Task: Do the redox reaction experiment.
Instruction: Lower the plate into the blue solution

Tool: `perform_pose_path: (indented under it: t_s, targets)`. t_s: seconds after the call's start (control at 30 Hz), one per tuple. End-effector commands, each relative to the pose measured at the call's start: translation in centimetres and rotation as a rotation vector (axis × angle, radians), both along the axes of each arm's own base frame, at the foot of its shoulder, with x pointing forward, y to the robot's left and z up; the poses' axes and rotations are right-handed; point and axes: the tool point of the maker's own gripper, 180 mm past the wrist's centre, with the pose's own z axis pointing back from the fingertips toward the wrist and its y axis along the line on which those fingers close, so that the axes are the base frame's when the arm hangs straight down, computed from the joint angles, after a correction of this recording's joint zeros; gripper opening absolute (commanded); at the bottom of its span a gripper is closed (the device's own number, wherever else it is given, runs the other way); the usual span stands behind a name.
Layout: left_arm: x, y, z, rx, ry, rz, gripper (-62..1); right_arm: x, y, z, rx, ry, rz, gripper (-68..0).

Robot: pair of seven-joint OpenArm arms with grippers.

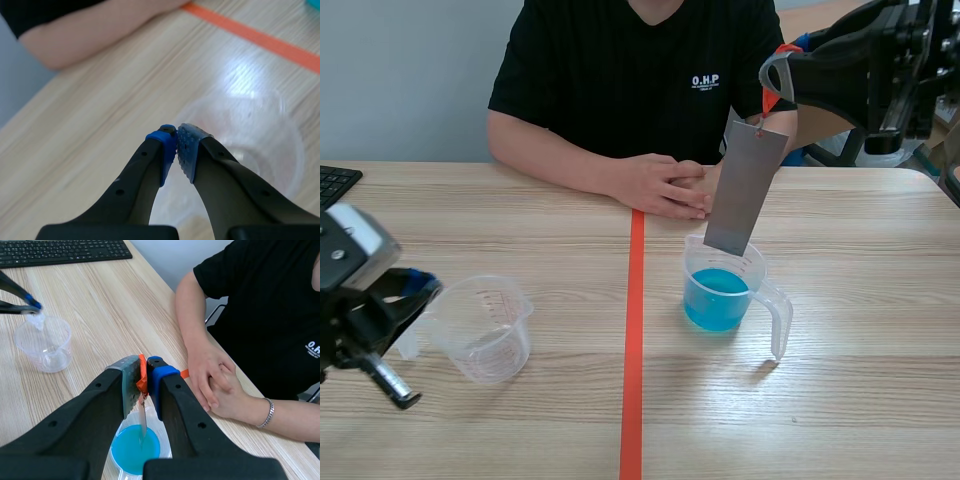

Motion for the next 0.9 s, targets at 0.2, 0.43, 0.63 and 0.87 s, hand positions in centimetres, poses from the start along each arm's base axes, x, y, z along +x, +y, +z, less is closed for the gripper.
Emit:
perform_pose_path:
  t_s: [0.2,0.43,0.63,0.87]
  targets:
    - [-5.6,5.7,-2.5,-0.042,0.138,0.201,-55.8,0.8,-0.7,0.6,0.021,-0.025,-0.021,-65.8]
    - [-11.5,7.5,-5.0,-0.052,0.272,0.323,-55.8,1.6,-1.0,-1.1,0.026,-0.003,-0.055,-65.8]
    - [-14.5,8.0,-6.0,-0.079,0.326,0.416,-55.8,1.8,-0.6,-2.2,0.025,-0.004,-0.055,-65.8]
    - [-17.0,7.6,-6.9,-0.125,0.368,0.506,-55.8,2.1,0.2,-4.3,0.015,0.009,-0.055,-65.8]
